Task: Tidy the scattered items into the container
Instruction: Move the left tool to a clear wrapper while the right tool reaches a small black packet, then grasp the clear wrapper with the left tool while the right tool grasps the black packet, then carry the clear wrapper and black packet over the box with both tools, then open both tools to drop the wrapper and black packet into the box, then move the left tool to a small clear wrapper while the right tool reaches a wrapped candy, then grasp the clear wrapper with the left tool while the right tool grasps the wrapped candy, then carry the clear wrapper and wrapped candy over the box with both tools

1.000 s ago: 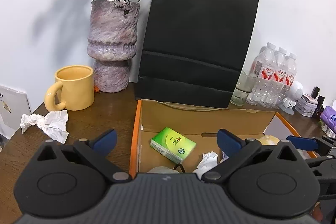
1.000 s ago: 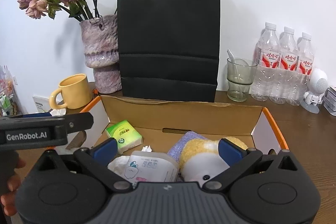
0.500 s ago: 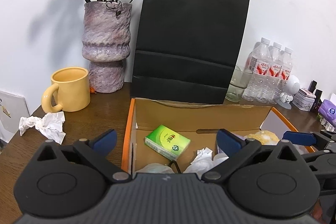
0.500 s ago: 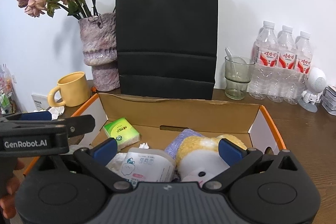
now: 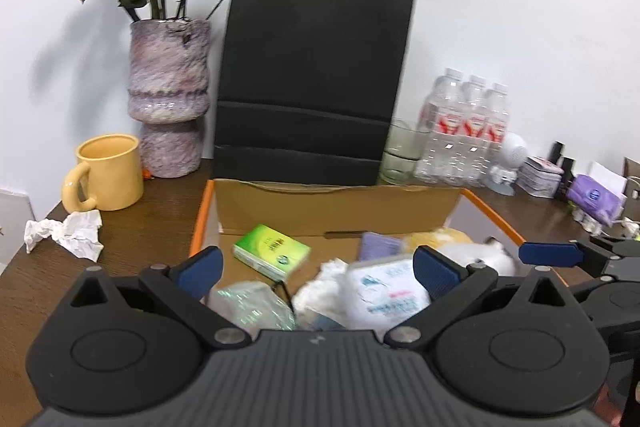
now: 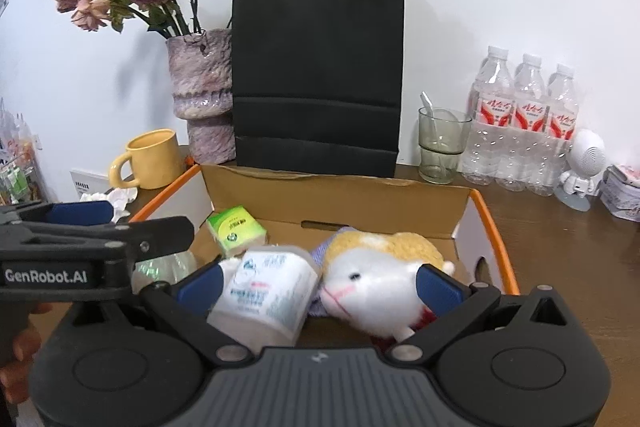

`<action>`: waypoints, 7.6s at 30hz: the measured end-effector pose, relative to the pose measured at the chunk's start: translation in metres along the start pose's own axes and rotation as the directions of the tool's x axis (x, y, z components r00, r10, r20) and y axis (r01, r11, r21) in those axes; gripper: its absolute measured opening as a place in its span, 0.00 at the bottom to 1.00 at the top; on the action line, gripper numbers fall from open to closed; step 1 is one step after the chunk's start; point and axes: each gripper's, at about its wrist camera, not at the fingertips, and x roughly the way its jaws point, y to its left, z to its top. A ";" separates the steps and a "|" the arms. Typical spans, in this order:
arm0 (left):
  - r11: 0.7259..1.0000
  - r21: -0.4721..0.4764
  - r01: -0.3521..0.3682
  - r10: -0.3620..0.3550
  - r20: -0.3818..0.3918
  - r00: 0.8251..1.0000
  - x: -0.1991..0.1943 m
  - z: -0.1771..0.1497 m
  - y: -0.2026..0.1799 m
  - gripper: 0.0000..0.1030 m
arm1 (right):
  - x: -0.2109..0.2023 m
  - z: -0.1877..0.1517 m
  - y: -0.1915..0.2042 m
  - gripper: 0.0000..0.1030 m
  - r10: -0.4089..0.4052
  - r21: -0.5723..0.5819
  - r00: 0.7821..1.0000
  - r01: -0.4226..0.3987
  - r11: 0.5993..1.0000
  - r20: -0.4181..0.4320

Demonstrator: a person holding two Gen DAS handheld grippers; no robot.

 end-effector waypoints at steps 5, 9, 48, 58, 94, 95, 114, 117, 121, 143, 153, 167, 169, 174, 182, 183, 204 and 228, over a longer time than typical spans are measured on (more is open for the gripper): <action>1.000 0.002 0.024 -0.024 -0.007 1.000 -0.016 -0.010 -0.006 1.00 | -0.022 -0.014 -0.006 1.00 0.000 -0.015 1.000 0.000 1.000 -0.004; 1.000 -0.003 0.028 -0.028 0.002 1.000 -0.032 -0.015 -0.007 1.00 | -0.039 -0.026 -0.017 1.00 -0.018 -0.014 1.000 0.017 1.000 -0.011; 0.996 0.084 0.003 0.014 -0.208 0.978 -0.030 -0.105 -0.037 0.28 | -0.074 -0.129 -0.035 0.11 0.061 -0.034 0.988 -0.067 0.997 -0.143; 0.995 0.096 0.015 0.003 -0.183 0.983 -0.037 -0.110 -0.038 0.22 | -0.071 -0.127 -0.037 0.10 0.044 0.012 0.991 -0.043 0.999 -0.124; 0.999 0.041 0.015 -0.019 0.100 0.995 -0.043 -0.008 -0.029 0.22 | -0.054 -0.003 -0.018 0.10 0.092 0.045 0.987 -0.099 0.994 0.133; 0.999 0.032 0.016 -0.019 0.096 0.995 -0.037 -0.005 -0.026 0.22 | -0.047 0.001 -0.017 0.10 0.095 0.046 0.987 -0.102 0.994 0.132; 0.999 -0.027 -0.035 0.035 -0.017 0.999 0.050 0.010 0.010 0.27 | 0.061 0.032 -0.001 0.15 0.105 0.040 0.994 -0.106 0.994 0.023; 0.995 -0.040 -0.089 0.088 -0.035 0.996 0.051 0.009 0.009 0.59 | 0.067 0.031 -0.003 0.37 0.077 0.056 0.997 -0.077 0.995 -0.001; 0.990 -0.063 -0.130 0.128 -0.027 0.991 0.048 0.011 0.015 0.83 | 0.065 0.031 -0.014 0.65 0.013 0.086 1.000 -0.013 0.996 0.003; 0.984 -0.059 -0.170 0.170 -0.010 0.985 0.038 0.013 0.011 1.00 | 0.055 0.031 -0.020 0.84 -0.053 0.101 0.999 0.051 0.994 0.010; 0.988 -0.063 -0.140 0.141 0.004 0.990 0.007 0.002 -0.007 1.00 | 0.020 0.019 -0.022 0.84 -0.060 0.103 0.998 0.057 0.993 0.025; 0.996 -0.011 -0.087 0.086 -0.033 0.996 -0.064 -0.052 -0.068 1.00 | -0.069 -0.048 -0.038 0.84 -0.081 0.110 0.997 0.080 0.991 0.007; 0.996 0.005 -0.086 0.086 -0.047 0.995 -0.069 -0.062 -0.076 1.00 | -0.077 -0.060 -0.041 0.84 -0.077 0.101 0.997 0.077 0.992 -0.005; 0.995 0.036 -0.098 0.101 -0.092 0.991 -0.074 -0.089 -0.091 1.00 | -0.088 -0.092 -0.050 0.84 -0.075 0.093 0.996 0.080 0.993 -0.053; 0.991 0.029 -0.132 0.134 -0.151 0.979 -0.068 -0.115 -0.093 0.96 | -0.087 -0.125 -0.059 0.84 -0.076 0.092 0.991 0.086 0.992 -0.111; 0.991 0.026 -0.135 0.137 -0.154 0.979 -0.067 -0.117 -0.093 0.95 | -0.087 -0.127 -0.061 0.84 -0.071 0.094 0.991 0.082 0.992 -0.115; 0.983 0.052 -0.174 0.180 -0.178 0.967 -0.054 -0.126 -0.088 0.18 | -0.083 -0.138 -0.066 0.15 -0.028 0.098 0.992 0.041 0.994 -0.126; 0.999 0.014 -0.040 0.040 -0.060 0.997 -0.080 -0.086 -0.090 0.18 | -0.097 -0.099 -0.043 0.15 0.048 0.121 0.999 -0.045 0.992 -0.016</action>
